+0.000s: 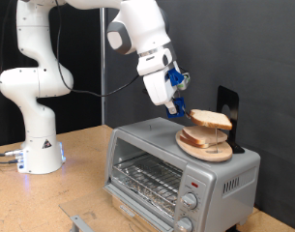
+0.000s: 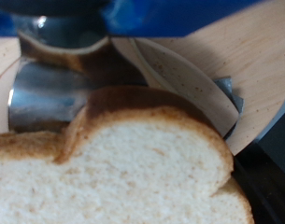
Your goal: Make a piece of toast with the oven
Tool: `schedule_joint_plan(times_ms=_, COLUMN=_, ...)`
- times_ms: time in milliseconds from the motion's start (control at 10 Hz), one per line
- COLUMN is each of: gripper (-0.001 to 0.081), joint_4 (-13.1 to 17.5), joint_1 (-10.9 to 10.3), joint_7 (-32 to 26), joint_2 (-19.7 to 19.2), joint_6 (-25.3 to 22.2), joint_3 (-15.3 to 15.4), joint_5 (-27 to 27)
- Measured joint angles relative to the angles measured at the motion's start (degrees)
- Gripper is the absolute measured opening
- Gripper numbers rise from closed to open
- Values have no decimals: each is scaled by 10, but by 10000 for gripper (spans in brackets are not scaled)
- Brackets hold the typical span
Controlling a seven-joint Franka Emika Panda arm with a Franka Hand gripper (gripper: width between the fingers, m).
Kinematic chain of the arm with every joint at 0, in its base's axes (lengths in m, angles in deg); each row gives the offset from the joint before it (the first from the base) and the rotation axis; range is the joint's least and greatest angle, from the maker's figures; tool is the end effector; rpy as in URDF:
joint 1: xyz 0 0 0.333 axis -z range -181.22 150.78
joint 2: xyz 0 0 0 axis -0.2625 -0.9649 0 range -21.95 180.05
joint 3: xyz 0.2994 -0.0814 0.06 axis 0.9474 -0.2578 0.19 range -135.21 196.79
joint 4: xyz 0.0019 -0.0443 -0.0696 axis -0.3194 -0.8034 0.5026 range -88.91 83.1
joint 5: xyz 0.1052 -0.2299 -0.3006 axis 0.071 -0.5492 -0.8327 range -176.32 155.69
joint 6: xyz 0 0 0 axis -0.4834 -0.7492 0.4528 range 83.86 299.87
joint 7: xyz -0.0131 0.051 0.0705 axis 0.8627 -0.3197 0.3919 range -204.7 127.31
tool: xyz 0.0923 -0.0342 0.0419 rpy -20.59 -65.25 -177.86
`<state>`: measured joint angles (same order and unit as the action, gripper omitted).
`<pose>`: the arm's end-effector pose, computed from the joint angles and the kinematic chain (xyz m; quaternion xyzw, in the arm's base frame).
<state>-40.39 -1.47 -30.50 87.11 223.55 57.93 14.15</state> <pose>0.5167 0.1311 0.4605 -0.9742 0.0875 -0.1330 0.1600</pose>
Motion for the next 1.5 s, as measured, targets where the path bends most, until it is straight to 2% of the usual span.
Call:
schedule_joint_plan(times_ms=600, gripper=465, joint_4=-22, joint_1=0, joint_7=-50, joint_2=53, joint_6=-12, joint_3=-22, joint_5=80)
schedule_joint_plan(times_ms=800, gripper=465, joint_4=-18, joint_1=0, joint_7=-66, joint_2=75, joint_6=-100, joint_3=-42, joint_5=83)
schedule_joint_plan(times_ms=1000, gripper=464, joint_4=-26, joint_1=-1, joint_7=-67, joint_2=73, joint_6=-60, joint_3=-37, joint_5=90)
schedule_joint_plan(times_ms=1200, gripper=464, joint_4=-46, joint_1=-3, joint_7=-101, joint_2=81, joint_6=-23, joint_3=-40, joint_5=131)
schedule_joint_plan(times_ms=1500, gripper=464, joint_4=-92, joint_1=-3, joint_7=-158, joint_2=129, joint_6=-40, joint_3=-64, joint_5=174)
